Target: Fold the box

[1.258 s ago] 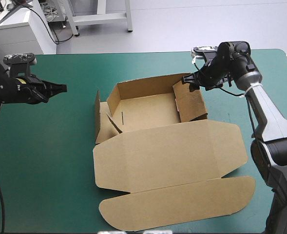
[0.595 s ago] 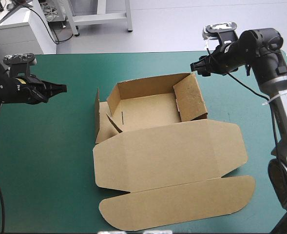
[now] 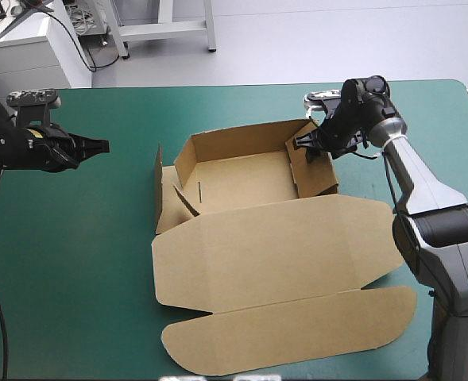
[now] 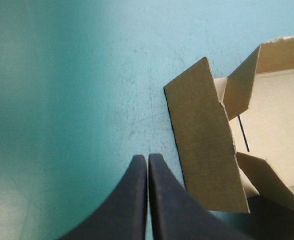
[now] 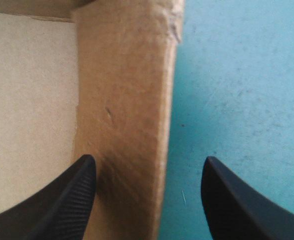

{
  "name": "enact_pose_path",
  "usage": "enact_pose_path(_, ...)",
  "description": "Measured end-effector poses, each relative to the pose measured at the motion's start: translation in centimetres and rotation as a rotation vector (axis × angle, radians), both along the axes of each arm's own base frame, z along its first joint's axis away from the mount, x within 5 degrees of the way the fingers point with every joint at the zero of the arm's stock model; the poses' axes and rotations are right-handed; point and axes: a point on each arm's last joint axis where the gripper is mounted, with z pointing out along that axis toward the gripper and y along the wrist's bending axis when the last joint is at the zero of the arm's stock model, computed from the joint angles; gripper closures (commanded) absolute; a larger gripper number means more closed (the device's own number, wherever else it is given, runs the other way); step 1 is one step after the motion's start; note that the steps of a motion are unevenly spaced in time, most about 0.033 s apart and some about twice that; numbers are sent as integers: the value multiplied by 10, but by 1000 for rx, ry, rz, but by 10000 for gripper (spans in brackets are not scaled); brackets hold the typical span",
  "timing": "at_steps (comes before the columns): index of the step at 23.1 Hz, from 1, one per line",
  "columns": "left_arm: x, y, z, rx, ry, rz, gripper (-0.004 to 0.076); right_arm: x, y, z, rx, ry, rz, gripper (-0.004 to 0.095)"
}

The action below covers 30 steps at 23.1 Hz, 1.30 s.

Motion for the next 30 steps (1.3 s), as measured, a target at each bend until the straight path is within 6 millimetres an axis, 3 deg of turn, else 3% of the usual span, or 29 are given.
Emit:
enact_pose_path(3, -1, 0, -1, 0, 11, -2, 732, 4, 1, -10, 0, 21, 0, 372)
enact_pose_path(5, -1, 0, -1, 0, 17, -4, 732, 6, 1, -17, -2, 35, 0, 540)
enact_pose_path(6, -1, 0, -1, 0, 17, -4, 732, 6, 2, -19, -3, 39, 1, 765)
enact_pose_path(7, -1, 0, -1, 0, 17, -4, 732, 7, 2, -21, -3, 43, 1, 886)
enact_pose_path(15, -1, 0, -1, 0, 17, -4, 732, 7, 2, -18, -2, 31, 0, 925)
enact_pose_path(19, -1, 0, -1, 0, 17, -4, 732, -2, -16, 16, 28, -40, -17, 925)
enact_pose_path(20, -1, 0, -1, 0, 17, -4, 732, -8, -31, 36, 50, -80, -40, 925)
enact_pose_path(24, 0, 0, -2, 0, 22, -4, 732, -25, -66, 78, 136, -170, -93, 927)
enact_pose_path(30, 11, 0, -14, -2, 58, -4, 731, -65, -100, 140, 213, -325, -151, 927)
